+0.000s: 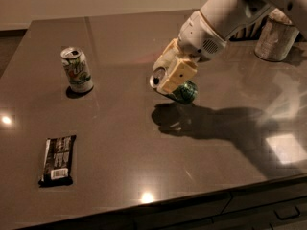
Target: Place green can upright
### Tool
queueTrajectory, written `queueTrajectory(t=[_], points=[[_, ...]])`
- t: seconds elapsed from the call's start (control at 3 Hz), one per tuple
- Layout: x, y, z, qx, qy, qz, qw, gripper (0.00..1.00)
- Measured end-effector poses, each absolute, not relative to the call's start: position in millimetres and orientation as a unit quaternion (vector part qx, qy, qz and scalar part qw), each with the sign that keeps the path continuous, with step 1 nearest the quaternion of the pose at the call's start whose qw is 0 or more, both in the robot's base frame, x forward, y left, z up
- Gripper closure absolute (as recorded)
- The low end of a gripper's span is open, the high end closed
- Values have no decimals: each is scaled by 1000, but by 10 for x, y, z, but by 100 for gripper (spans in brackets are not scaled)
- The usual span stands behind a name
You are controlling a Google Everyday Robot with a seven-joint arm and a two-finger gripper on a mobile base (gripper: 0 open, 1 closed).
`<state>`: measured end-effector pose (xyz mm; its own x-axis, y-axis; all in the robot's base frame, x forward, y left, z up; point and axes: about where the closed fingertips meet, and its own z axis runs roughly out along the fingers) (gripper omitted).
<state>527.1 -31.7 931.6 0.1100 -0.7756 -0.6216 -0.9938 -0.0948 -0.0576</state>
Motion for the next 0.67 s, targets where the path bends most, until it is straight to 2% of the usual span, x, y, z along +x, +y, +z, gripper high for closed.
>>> queueTrajectory(t=[0.67], points=[[5462,-201,9284,-530,711,302,349,100]])
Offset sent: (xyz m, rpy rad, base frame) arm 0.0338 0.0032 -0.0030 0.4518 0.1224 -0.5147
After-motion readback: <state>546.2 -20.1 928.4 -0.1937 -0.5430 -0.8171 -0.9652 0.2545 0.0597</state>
